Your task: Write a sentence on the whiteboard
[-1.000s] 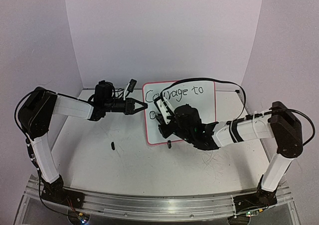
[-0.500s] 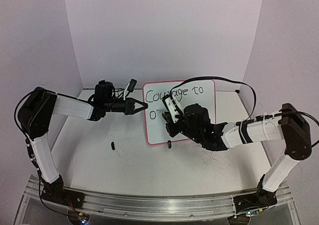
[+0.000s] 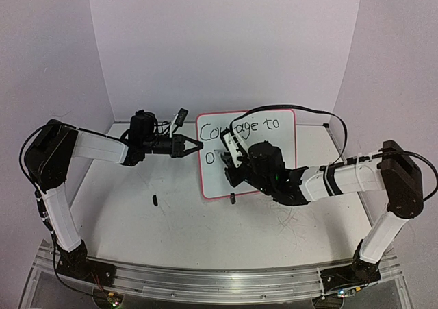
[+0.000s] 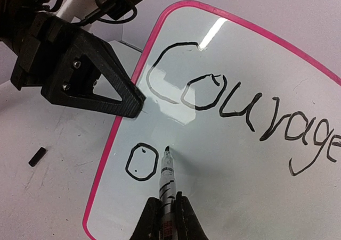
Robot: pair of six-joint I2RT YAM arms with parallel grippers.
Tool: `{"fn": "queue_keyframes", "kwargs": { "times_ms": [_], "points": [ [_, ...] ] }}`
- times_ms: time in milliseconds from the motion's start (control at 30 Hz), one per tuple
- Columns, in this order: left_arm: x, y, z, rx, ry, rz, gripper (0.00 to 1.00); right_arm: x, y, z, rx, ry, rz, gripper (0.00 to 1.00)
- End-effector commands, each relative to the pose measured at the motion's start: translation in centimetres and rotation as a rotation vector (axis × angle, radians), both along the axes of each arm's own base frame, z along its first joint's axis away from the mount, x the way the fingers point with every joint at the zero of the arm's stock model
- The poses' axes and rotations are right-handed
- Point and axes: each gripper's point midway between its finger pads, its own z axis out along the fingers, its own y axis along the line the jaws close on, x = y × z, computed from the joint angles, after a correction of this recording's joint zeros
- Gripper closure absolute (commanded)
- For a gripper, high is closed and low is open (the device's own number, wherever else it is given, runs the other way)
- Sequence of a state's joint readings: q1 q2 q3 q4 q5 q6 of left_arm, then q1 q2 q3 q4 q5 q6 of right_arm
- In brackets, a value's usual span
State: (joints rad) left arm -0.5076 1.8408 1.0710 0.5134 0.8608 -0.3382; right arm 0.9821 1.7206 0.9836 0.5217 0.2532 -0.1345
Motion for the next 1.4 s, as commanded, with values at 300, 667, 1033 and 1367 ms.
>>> {"fn": "queue_keyframes", "kwargs": {
  "times_ms": [300, 667, 1033, 1367],
  "points": [
    [-1.1, -0.3, 3.4, -0.046, -0.099, -0.049, 1.0, 0.9, 0.3, 0.0, -0.006, -0.01, -0.03, 1.0],
    [-1.1, -0.3, 3.3, -0.045, -0.095, -0.049, 1.0, 0.4, -0.3, -1.2, -0.018, 0.025, -0.037, 1.0],
    [-1.1, -0.3, 3.4, -0.046, -0.098, -0.049, 1.0, -0.3, -0.8, -2.3, -0.023, 0.061, -0.032, 1.0],
    [-1.1, -0.3, 3.3, -0.045, -0.096, -0.049, 1.0, -0.9, -1.2, -3.2, -0.029, 0.083, -0.031, 1.0]
  ]
}}
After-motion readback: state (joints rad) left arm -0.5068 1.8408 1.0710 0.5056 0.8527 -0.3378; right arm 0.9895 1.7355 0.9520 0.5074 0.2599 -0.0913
